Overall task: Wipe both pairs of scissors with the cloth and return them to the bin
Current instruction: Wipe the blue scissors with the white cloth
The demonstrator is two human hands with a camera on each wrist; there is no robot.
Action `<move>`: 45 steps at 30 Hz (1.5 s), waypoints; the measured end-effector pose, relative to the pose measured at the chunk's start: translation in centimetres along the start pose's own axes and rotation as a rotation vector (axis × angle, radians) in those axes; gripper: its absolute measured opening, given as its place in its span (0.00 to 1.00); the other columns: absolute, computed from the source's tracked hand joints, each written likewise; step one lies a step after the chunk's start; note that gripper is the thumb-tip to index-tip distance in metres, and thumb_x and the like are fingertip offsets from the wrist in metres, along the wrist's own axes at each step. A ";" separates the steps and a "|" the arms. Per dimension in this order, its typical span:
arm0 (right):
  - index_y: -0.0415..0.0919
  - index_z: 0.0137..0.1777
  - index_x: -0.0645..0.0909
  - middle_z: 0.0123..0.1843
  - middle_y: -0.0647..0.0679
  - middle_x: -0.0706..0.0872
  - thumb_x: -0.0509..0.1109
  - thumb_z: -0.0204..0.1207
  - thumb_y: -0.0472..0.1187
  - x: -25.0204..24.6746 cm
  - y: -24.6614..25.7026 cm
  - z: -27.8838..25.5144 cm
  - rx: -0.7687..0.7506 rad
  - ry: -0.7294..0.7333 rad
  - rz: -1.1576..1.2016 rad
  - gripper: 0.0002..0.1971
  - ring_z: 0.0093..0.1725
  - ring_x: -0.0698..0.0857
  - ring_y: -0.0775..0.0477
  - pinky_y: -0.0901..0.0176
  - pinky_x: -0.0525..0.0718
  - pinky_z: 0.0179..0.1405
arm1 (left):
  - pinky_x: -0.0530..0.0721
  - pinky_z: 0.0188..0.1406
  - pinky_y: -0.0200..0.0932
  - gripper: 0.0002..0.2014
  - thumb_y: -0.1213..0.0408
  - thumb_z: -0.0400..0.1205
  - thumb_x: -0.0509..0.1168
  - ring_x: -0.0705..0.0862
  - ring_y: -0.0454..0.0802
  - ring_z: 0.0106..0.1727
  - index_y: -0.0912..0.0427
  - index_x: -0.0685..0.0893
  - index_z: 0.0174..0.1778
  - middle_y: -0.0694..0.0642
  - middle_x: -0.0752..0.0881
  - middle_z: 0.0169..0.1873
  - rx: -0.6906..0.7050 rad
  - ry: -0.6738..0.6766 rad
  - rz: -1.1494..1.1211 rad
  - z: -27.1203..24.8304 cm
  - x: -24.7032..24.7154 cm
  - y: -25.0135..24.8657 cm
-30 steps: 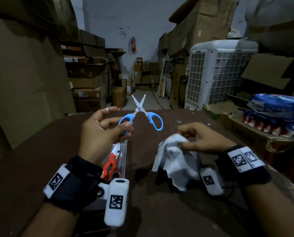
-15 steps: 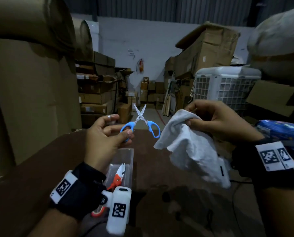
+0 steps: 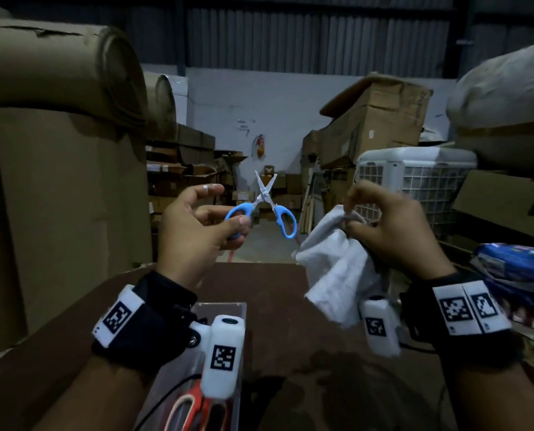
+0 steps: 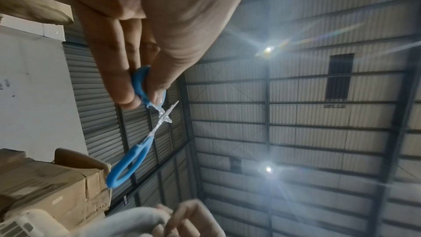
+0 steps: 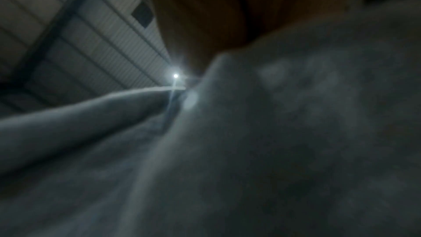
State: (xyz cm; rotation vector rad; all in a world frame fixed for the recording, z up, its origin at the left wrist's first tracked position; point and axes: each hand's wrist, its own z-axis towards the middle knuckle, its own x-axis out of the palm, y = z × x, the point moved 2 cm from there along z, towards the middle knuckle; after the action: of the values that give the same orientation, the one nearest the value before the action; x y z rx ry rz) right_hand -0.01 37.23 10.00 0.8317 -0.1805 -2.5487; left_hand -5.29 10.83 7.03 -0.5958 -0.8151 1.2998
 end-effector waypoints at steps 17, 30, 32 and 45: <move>0.48 0.46 0.91 0.47 0.51 0.91 0.84 0.67 0.47 2.5 -1.5 0.0 0.037 -0.009 -0.035 0.09 0.48 0.86 0.50 0.55 0.85 0.46 | 0.93 0.42 0.51 0.26 0.78 0.75 0.76 0.94 0.58 0.45 0.61 0.79 0.67 0.61 0.94 0.46 0.070 -0.019 0.009 0.7 -2.2 -1.4; 0.58 0.46 0.70 0.42 0.53 0.86 0.76 0.69 0.32 2.0 -0.6 -0.3 -0.014 -0.011 -0.049 0.21 0.42 0.86 0.47 0.60 0.79 0.34 | 0.92 0.50 0.64 0.27 0.76 0.75 0.77 0.94 0.58 0.49 0.59 0.78 0.69 0.60 0.93 0.49 0.049 -0.038 0.072 0.5 -1.7 -0.4; 0.58 0.47 0.72 0.46 0.52 0.88 0.76 0.69 0.32 2.2 -0.9 -0.1 0.008 -0.022 -0.033 0.20 0.46 0.87 0.46 0.59 0.82 0.39 | 0.92 0.50 0.63 0.27 0.76 0.75 0.77 0.94 0.58 0.50 0.59 0.78 0.69 0.60 0.93 0.49 0.047 -0.039 0.078 0.5 -1.7 -0.4; 0.51 0.37 0.73 0.37 0.48 0.83 0.82 0.68 0.43 1.9 -1.9 -0.1 0.143 0.082 0.063 0.16 0.38 0.82 0.47 0.56 0.77 0.30 | 0.92 0.50 0.62 0.27 0.77 0.76 0.76 0.94 0.56 0.49 0.58 0.78 0.70 0.59 0.93 0.49 0.039 -0.040 0.099 0.4 -1.6 -0.4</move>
State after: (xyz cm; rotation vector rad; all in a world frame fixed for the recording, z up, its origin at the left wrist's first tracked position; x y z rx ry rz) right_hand -2.02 38.11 8.46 0.9663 -0.3603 -2.4601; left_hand -5.52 9.12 7.26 -0.5864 -0.7994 1.4193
